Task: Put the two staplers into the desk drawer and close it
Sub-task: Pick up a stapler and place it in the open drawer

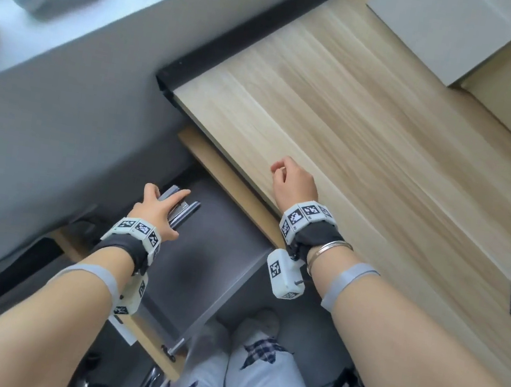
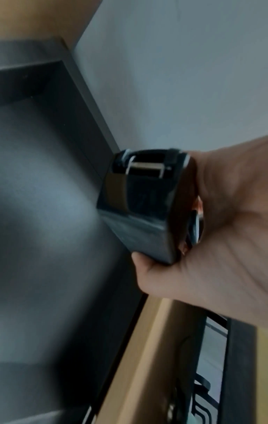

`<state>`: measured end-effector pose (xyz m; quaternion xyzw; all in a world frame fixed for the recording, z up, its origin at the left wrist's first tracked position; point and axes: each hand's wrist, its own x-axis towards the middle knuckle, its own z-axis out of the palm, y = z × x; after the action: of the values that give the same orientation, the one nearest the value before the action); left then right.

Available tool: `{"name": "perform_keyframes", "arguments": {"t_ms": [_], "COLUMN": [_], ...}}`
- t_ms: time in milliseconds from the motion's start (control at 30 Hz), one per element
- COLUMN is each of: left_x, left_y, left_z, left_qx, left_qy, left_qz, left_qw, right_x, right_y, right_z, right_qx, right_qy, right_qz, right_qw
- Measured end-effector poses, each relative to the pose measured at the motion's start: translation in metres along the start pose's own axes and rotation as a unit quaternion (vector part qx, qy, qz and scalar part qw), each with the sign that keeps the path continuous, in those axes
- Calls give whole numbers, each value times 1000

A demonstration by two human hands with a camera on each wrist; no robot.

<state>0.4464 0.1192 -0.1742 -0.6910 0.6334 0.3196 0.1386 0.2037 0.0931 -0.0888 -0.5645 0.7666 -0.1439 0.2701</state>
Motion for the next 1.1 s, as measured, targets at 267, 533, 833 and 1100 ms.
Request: {"name": "perform_keyframes", "arguments": {"t_ms": [267, 533, 833, 1100], "left_x": [37, 61, 73, 80], "left_y": [-6, -10, -10, -13], "left_z": [28, 41, 46, 57], "left_qx": [55, 57, 63, 96], "left_qy": [-37, -21, -9, 22], "left_qz": [-28, -26, 9, 44], "left_qw": [997, 998, 998, 994], "right_x": [16, 18, 17, 17], "right_y": [15, 23, 23, 24], "right_z": [20, 28, 32, 34], "right_qx": [5, 10, 9, 3], "right_qy": [49, 93, 117, 125], "right_qz": [-20, -70, -90, -102], "right_qw": [999, 993, 989, 987]}}
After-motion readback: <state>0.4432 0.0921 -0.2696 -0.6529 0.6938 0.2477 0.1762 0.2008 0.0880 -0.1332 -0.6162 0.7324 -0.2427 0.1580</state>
